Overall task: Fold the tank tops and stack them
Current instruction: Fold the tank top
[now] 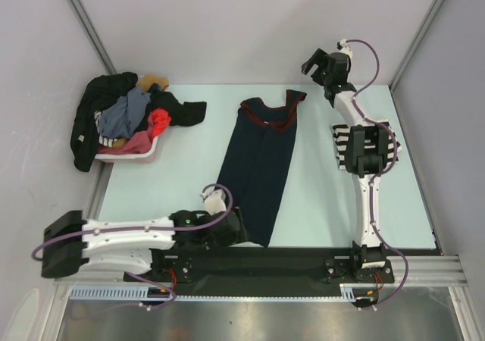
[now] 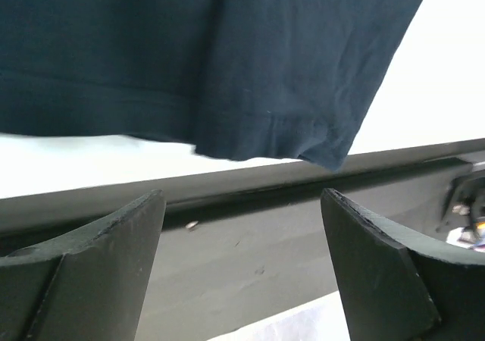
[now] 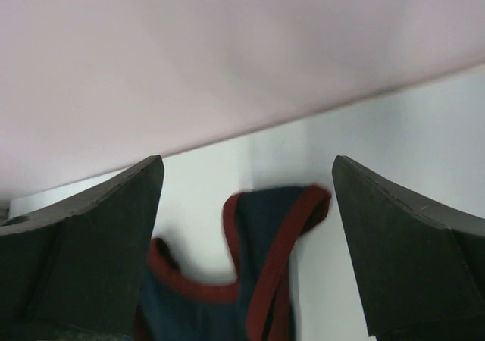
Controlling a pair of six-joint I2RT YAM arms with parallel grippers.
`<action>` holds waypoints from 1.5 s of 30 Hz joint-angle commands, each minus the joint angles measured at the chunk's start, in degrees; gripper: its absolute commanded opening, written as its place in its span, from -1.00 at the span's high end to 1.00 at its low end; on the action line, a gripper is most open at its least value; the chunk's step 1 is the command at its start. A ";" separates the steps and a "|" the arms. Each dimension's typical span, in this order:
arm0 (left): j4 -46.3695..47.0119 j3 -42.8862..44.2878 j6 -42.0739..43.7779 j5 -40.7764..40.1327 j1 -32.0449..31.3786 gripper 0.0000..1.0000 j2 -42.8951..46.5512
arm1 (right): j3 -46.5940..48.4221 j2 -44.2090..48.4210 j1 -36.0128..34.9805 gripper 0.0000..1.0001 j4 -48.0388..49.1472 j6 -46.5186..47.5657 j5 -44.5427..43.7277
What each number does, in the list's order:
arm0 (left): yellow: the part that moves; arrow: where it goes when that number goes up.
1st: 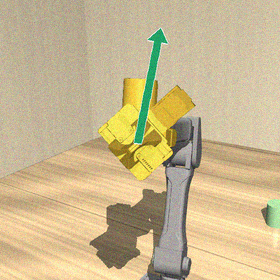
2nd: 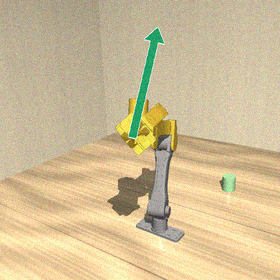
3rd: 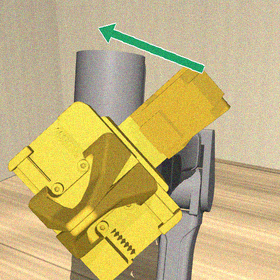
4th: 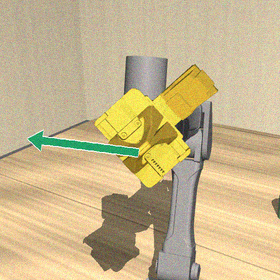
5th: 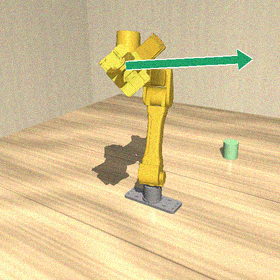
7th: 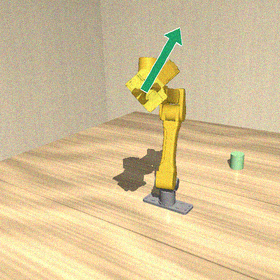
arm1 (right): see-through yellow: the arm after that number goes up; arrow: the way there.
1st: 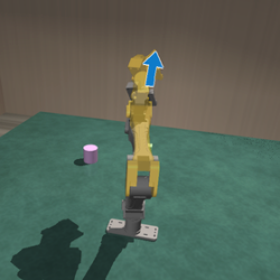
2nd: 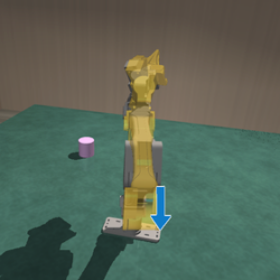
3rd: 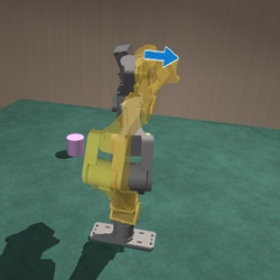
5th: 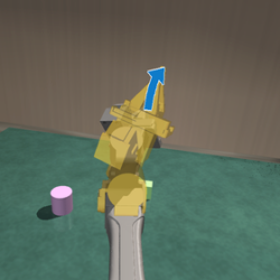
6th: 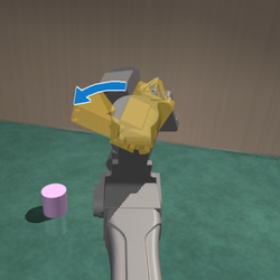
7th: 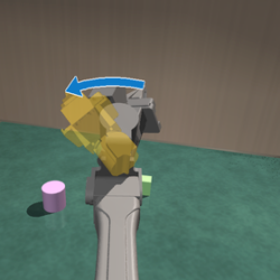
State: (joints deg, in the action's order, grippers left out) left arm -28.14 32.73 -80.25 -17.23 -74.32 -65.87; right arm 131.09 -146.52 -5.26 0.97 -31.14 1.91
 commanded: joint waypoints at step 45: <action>2.57 -14.36 32.00 16.79 38.82 -0.46 15.77 | -101.47 73.76 -63.39 -0.12 -11.96 -43.83 -8.07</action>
State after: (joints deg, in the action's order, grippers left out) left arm -25.10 20.05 -47.99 -1.02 -35.16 -49.84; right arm 29.95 -71.09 -68.20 -15.40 -73.12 -5.17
